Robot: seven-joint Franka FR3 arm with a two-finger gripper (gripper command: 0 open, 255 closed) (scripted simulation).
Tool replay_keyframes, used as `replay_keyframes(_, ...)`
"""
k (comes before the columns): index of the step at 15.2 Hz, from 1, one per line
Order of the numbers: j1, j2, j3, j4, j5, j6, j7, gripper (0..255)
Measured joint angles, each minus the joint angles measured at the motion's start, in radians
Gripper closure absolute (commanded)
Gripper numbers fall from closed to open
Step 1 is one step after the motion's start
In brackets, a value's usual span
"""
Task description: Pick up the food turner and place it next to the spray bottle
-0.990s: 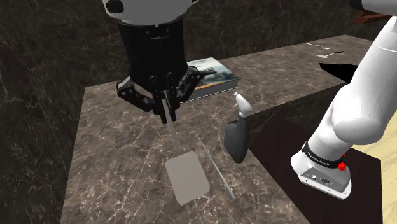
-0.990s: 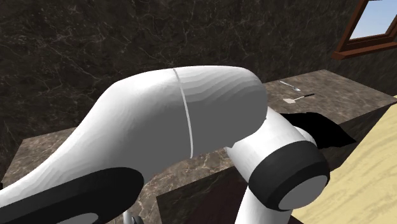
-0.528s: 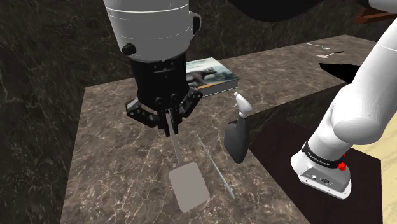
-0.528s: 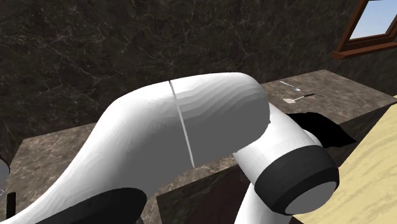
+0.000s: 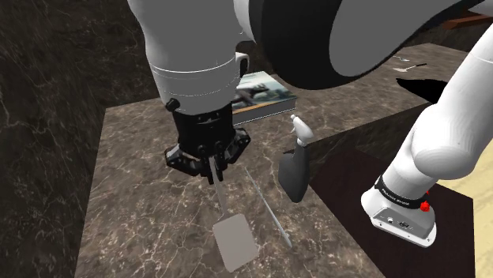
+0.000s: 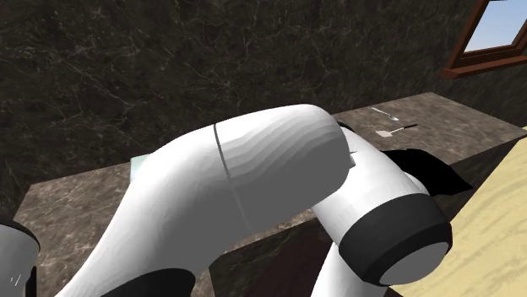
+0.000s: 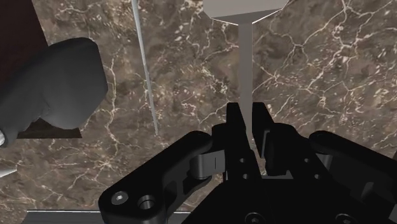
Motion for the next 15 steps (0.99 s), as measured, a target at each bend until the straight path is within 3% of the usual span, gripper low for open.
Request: replay_keyframes(15,0.007,0.046,0.003,-0.17,-0.045,0.194,0.042,255)
